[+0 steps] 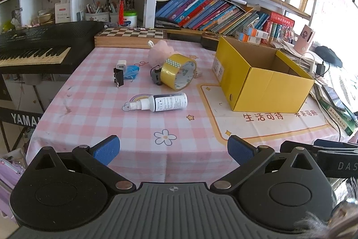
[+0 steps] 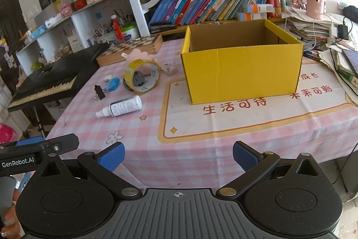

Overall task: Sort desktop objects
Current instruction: 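Move both tools toward the tape roll and white spray bottle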

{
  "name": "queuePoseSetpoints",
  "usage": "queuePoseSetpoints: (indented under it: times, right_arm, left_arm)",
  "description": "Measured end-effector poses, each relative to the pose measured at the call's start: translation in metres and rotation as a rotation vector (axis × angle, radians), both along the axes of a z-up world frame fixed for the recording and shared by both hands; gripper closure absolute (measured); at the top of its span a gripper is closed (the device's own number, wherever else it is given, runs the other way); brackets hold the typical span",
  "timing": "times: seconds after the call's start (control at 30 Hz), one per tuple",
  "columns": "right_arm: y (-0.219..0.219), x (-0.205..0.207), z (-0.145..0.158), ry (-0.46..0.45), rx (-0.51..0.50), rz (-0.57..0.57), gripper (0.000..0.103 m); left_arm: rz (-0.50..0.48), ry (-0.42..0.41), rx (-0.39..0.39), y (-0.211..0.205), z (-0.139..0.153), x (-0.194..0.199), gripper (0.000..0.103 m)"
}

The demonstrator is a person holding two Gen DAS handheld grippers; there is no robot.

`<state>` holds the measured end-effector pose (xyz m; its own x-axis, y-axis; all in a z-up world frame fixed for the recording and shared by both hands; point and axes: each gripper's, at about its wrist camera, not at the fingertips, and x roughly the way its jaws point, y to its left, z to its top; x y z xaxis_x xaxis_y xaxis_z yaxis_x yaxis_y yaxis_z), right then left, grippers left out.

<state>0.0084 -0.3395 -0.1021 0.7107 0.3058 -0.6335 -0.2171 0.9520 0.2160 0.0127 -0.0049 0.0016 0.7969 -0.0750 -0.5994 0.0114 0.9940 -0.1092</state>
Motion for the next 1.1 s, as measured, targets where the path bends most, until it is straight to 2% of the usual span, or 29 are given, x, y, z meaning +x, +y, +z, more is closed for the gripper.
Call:
queuePoseSetpoints:
  times: [0.97, 1.1]
  right_arm:
    - [0.021, 0.011, 0.0, 0.02, -0.019, 0.055, 0.0]
    - [0.025, 0.019, -0.003, 0.019, -0.003, 0.063, 0.005]
  left_arm:
    - [-0.012, 0.02, -0.015, 0.013, -0.004, 0.008, 0.0]
    - [-0.015, 0.019, -0.015, 0.018, -0.007, 0.01, 0.0]
